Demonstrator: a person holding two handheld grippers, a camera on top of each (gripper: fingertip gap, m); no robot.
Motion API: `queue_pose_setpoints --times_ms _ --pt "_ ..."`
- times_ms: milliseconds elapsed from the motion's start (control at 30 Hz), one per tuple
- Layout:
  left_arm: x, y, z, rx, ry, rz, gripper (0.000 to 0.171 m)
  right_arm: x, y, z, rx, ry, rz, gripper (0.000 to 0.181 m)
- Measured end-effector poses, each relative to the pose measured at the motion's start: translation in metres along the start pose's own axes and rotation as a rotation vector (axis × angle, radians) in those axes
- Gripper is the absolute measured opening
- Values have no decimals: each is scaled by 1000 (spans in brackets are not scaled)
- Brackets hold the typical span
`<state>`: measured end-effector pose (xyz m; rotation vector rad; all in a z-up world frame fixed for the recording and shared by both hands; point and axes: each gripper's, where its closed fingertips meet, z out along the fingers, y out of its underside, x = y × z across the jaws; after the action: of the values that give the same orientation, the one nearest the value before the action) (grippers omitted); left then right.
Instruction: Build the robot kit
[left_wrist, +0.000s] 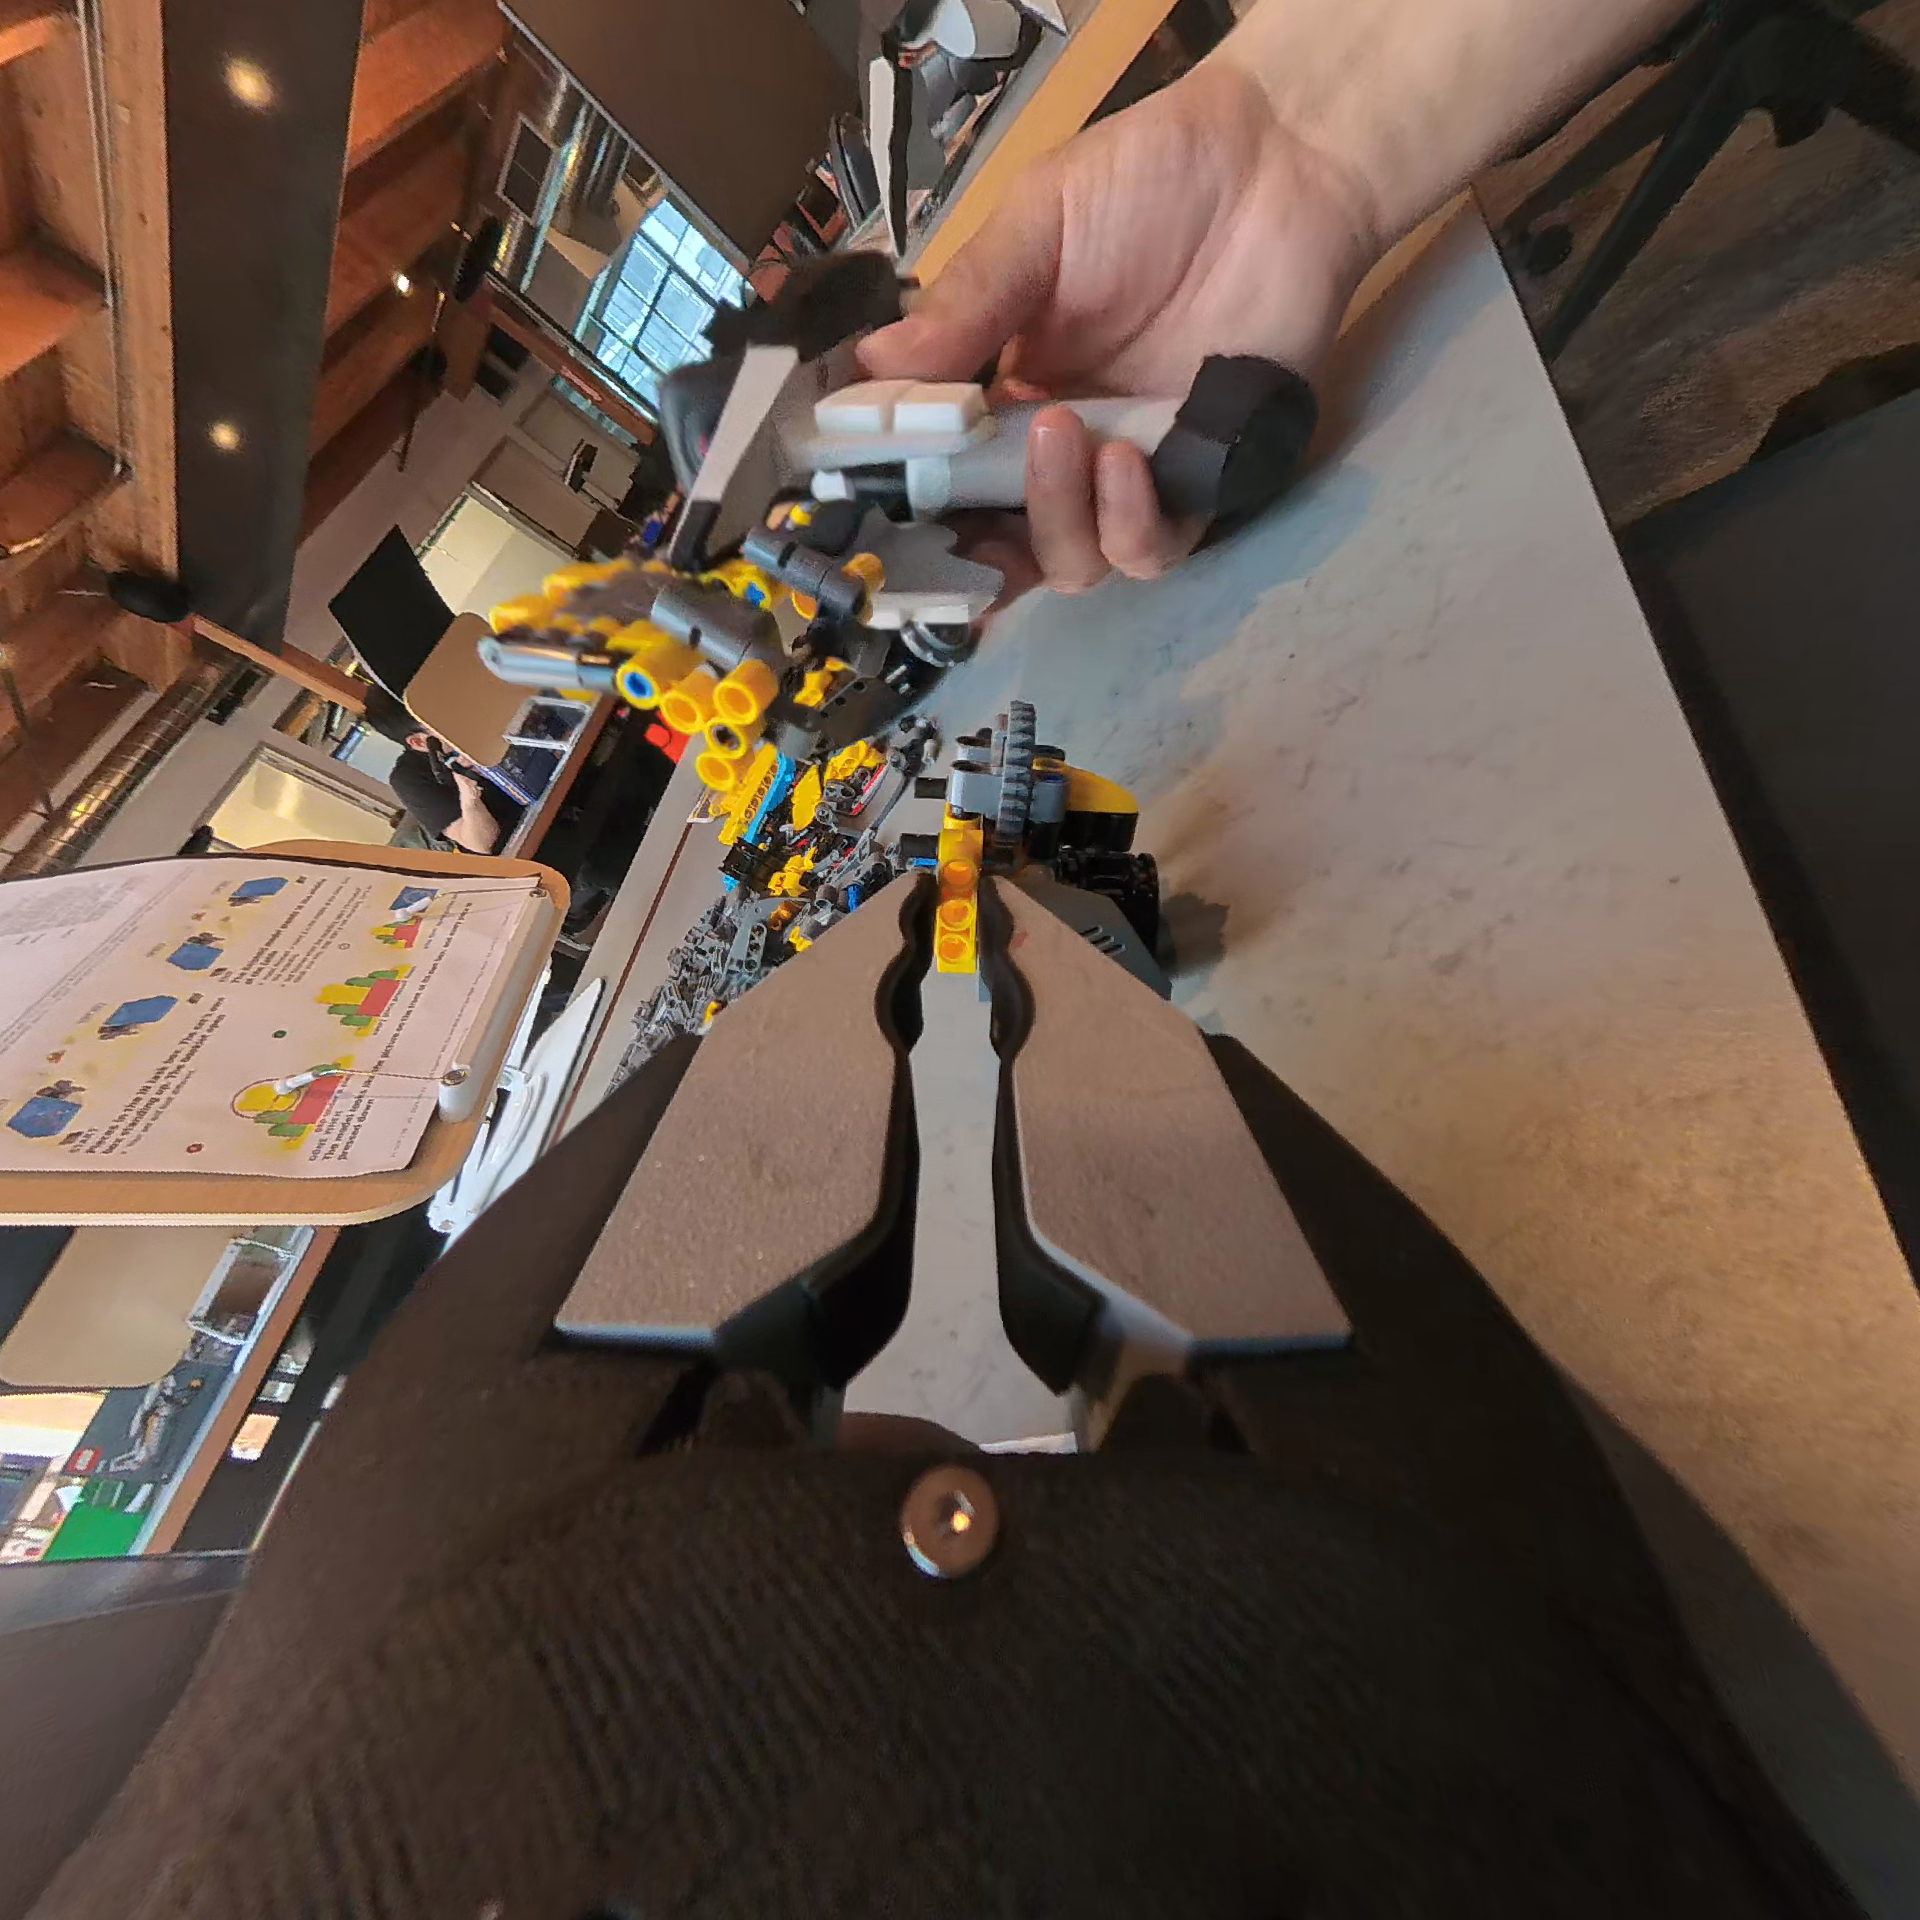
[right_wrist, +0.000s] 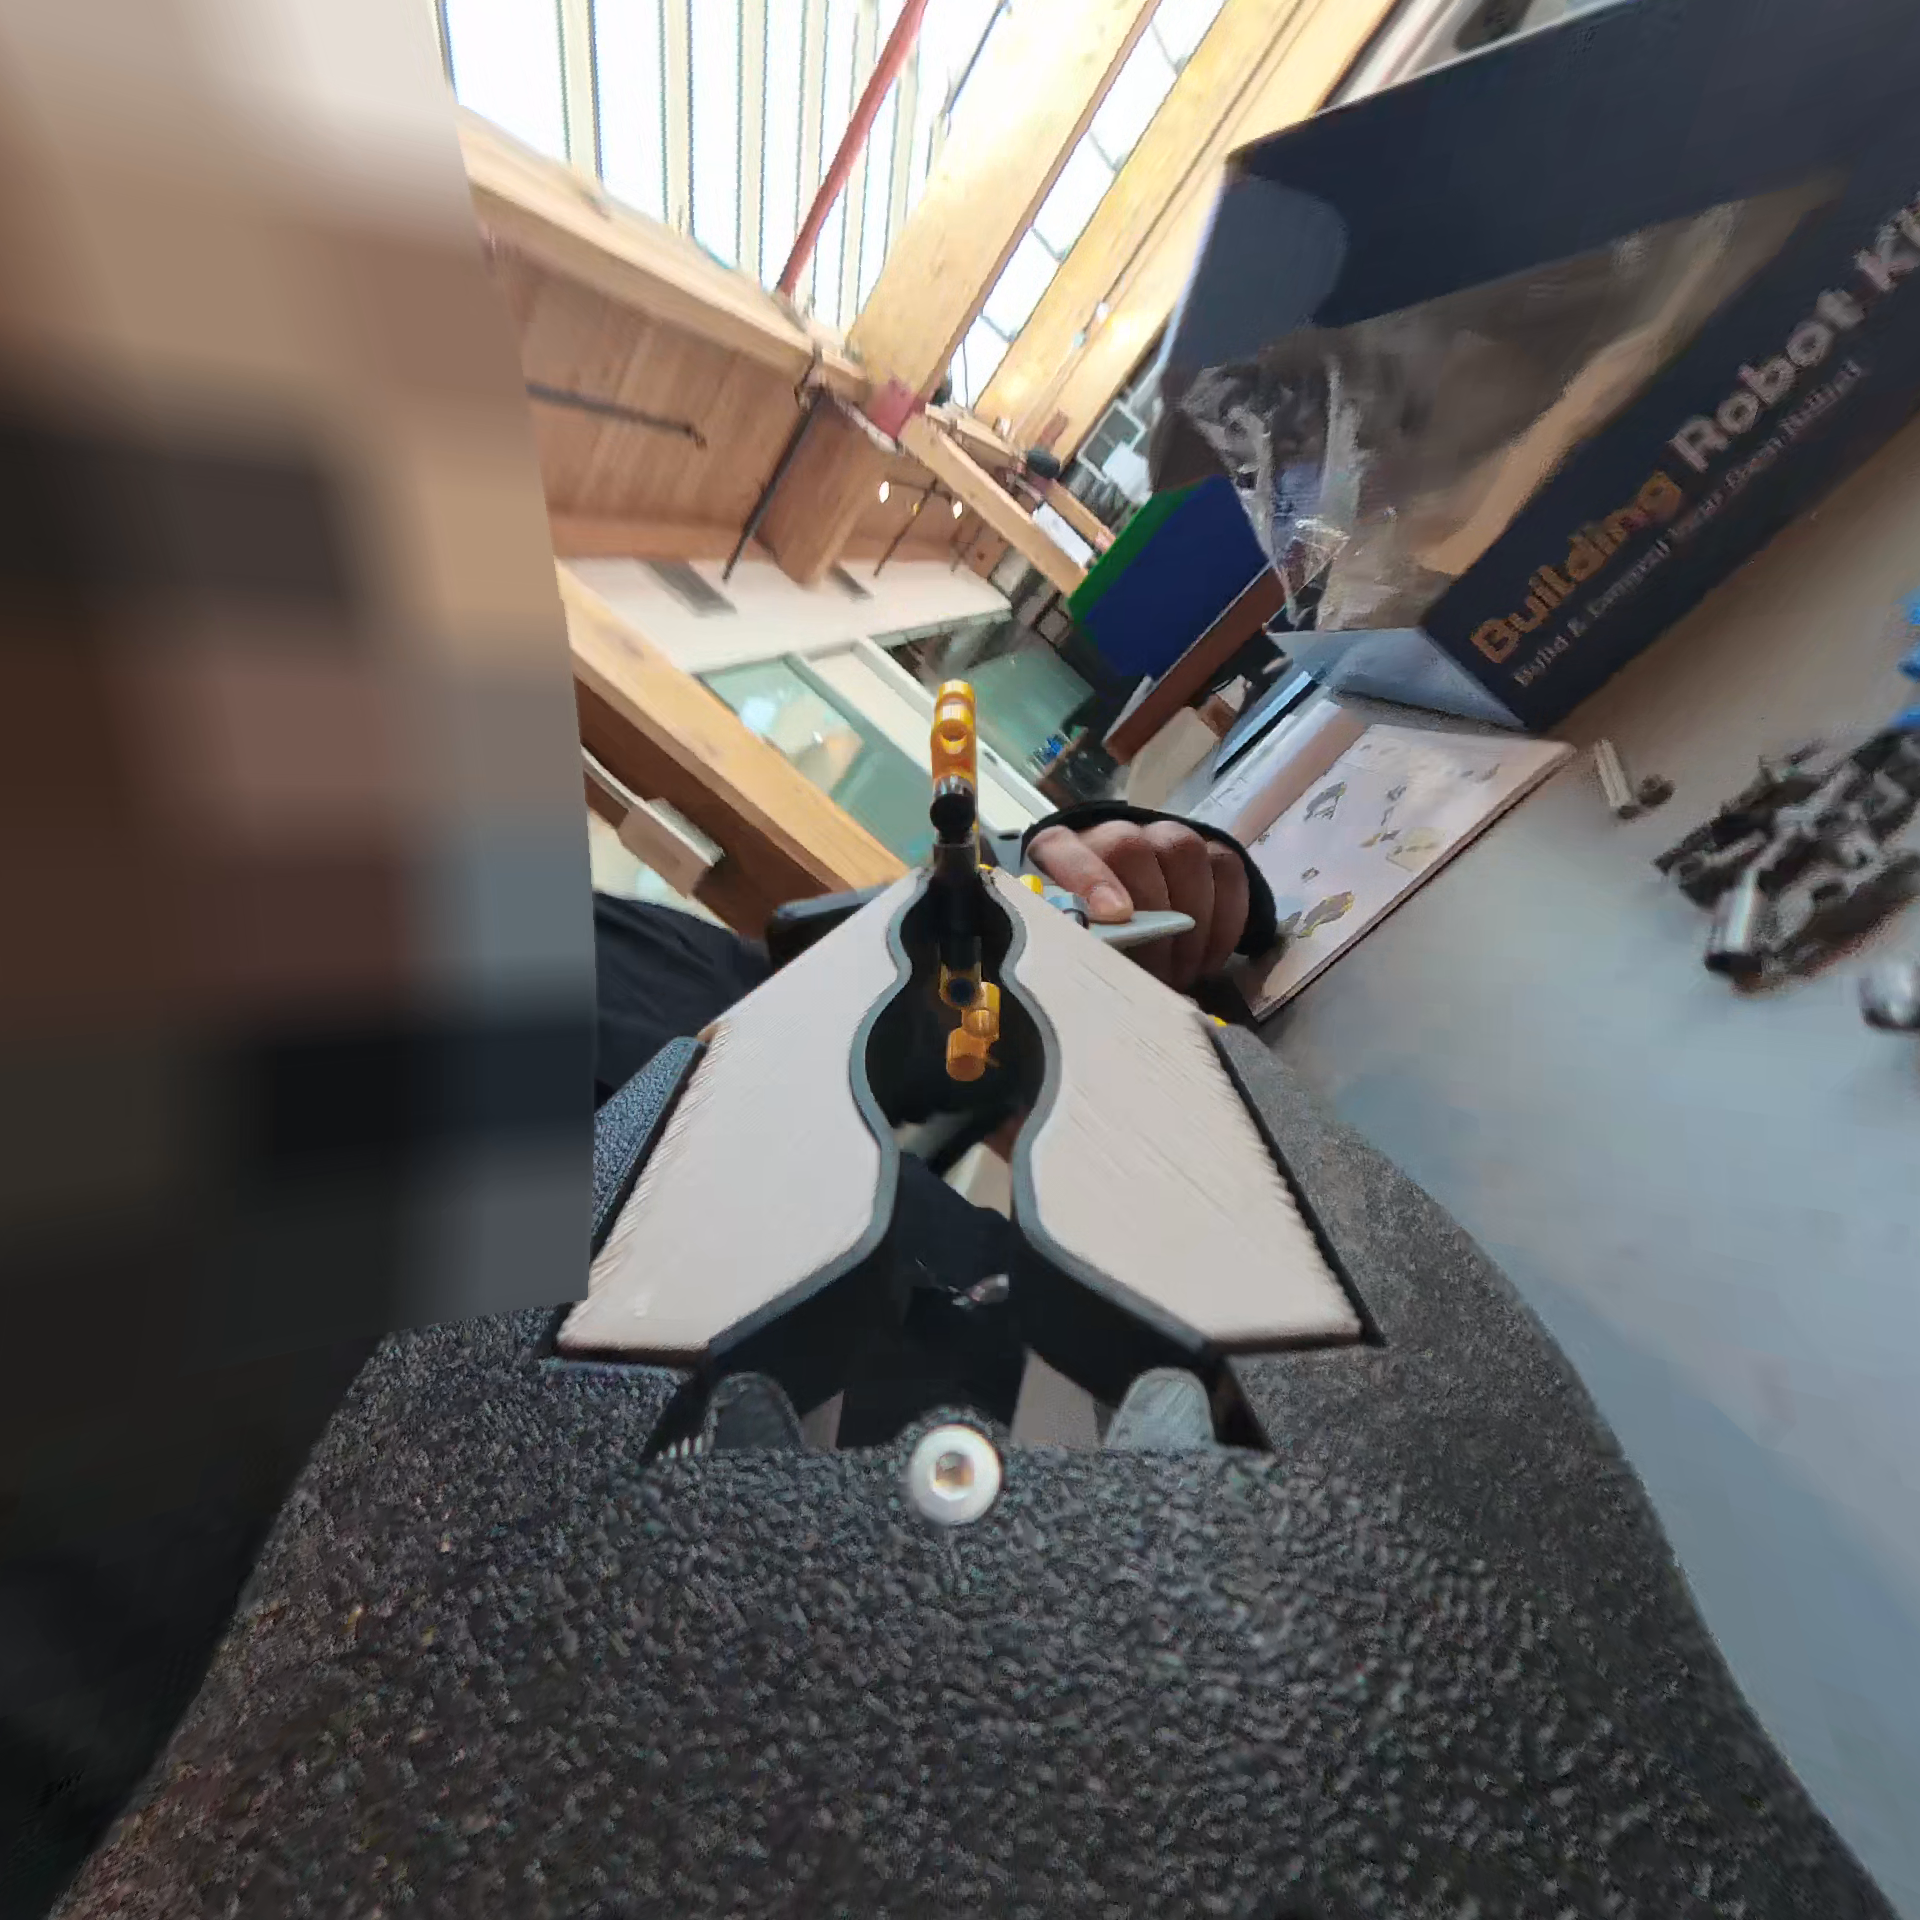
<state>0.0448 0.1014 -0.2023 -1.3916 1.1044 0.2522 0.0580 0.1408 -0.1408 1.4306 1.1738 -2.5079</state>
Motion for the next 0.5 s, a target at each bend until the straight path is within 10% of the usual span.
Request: queue_pose_setpoints --times_ms 33,267,500 --pt "0 0 0 1 -3 6 5 -5 4 2 -42 -6 -92 6" --pt "5 -4 -1 32 21 27 5 -60 19 -2 -151 -239 -792 6" --pt "11 -7 -6 79 48 104 5 -37 52 4 -518 -158 -1178 4"
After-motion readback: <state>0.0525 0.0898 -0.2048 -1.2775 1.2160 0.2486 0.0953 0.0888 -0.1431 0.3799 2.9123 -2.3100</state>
